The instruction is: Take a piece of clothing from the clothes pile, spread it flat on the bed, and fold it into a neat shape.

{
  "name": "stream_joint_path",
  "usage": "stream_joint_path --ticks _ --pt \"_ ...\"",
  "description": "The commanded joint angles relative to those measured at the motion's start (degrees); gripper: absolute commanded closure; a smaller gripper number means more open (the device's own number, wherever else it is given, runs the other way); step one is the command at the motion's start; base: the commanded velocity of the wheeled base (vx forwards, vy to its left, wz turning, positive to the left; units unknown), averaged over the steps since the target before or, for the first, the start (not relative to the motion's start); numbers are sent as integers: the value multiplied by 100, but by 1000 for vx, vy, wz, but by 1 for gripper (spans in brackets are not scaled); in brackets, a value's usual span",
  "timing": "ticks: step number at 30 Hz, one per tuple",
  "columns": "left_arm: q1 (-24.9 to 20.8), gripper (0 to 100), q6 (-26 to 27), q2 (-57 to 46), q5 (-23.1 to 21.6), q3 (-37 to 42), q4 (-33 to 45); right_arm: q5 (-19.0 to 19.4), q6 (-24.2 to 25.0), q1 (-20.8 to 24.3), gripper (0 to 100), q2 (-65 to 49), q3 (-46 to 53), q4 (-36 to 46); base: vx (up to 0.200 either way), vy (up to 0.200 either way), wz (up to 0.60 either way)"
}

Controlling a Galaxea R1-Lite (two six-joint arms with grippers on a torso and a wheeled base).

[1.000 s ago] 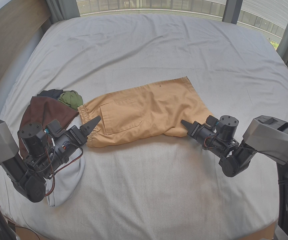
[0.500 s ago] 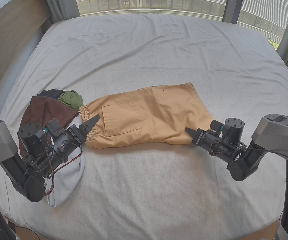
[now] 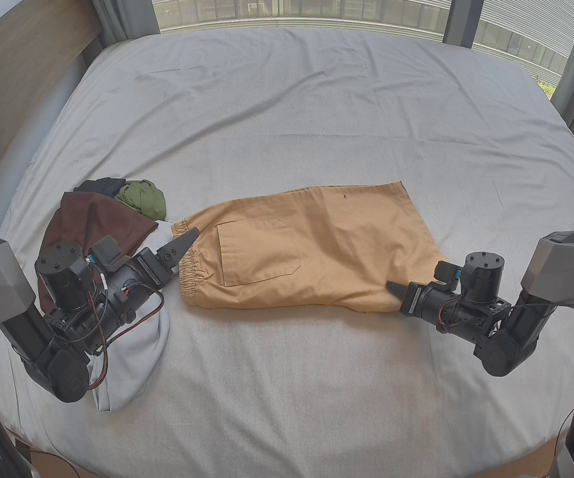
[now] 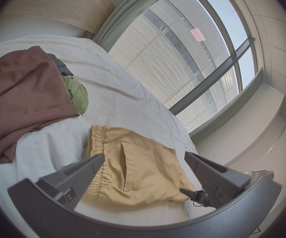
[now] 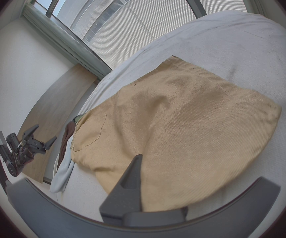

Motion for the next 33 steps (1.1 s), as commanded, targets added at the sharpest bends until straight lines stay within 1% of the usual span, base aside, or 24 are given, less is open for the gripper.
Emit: stream_joint_path --ticks 1,14,22,26,32,33 --pt "-8 0 -1 -2 -2 -2 -1 2 -168 -20 100 -238 457 -2 0 0 0" --pt "1 0 -10 -2 -2 -2 -1 2 -722 -20 100 -695 1714 -64 0 0 0" --pt "-8 0 -10 -20 -2 -2 -1 -7 -950 -29 100 -985 2426 -99 0 0 0" --pt "-8 0 -10 -29 -2 -2 -1 2 -976 -55 100 -932 2505 -108 0 0 0" --pt "-8 0 -1 -29 -2 7 -1 -7 -994 -38 100 -660 2461 -477 0 0 0" --pt "-8 0 -1 -29 -2 7 -1 -7 -994 -29 0 -607 2470 -538 0 0 0"
